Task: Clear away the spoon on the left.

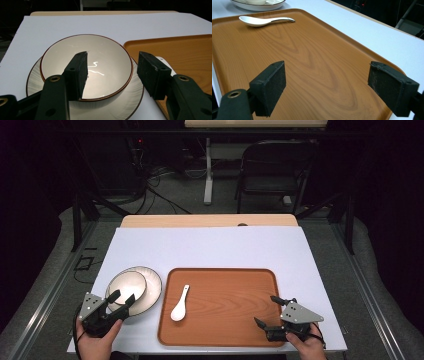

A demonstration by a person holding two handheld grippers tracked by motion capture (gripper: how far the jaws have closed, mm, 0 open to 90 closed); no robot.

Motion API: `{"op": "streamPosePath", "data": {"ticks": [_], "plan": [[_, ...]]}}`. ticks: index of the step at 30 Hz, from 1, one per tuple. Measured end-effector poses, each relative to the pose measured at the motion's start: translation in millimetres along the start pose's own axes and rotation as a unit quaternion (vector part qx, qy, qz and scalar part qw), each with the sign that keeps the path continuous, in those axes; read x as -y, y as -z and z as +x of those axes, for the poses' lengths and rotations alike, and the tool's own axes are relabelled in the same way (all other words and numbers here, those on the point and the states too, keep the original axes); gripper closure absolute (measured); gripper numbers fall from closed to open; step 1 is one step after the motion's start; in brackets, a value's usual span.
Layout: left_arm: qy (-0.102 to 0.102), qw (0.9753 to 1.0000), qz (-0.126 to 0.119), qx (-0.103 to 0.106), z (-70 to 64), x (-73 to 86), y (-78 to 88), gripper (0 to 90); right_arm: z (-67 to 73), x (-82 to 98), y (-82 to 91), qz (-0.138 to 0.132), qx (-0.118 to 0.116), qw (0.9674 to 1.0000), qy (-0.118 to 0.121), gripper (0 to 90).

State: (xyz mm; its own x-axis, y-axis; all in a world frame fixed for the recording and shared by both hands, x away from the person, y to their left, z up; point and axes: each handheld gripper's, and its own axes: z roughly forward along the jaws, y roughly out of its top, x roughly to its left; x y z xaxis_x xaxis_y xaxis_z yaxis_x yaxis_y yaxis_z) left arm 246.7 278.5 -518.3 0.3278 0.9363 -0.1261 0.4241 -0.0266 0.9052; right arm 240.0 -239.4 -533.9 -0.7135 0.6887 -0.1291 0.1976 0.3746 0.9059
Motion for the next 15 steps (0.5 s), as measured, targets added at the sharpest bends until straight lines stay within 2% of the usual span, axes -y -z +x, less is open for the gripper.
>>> {"op": "streamPosePath", "data": {"ticks": [2, 6, 9, 15], "plan": [[0.006, 1.0, 0.0, 0.001, 0.2, 2.7, -0.8, 42.4, 0.0, 0.0, -0.3, 0.0, 0.0, 1.0, -0.001, 14.4], [0.004, 1.0, 0.004, 0.002, -1.1, 4.1, -2.2, 42.5, 0.1, 0.0, -0.3, 0.001, 0.0, 1.0, -0.001, 14.4], [0.0, 1.0, -0.001, 0.003, -2.0, 4.4, -2.7, 42.4, -0.1, 0.1, -0.2, 0.001, 0.0, 1.0, -0.002, 14.4], [0.006, 1.0, -0.004, 0.006, -0.4, 5.6, -2.7, 43.1, -0.1, 0.2, -0.1, 0.0, 0.0, 1.0, -0.002, 14.4]]}}
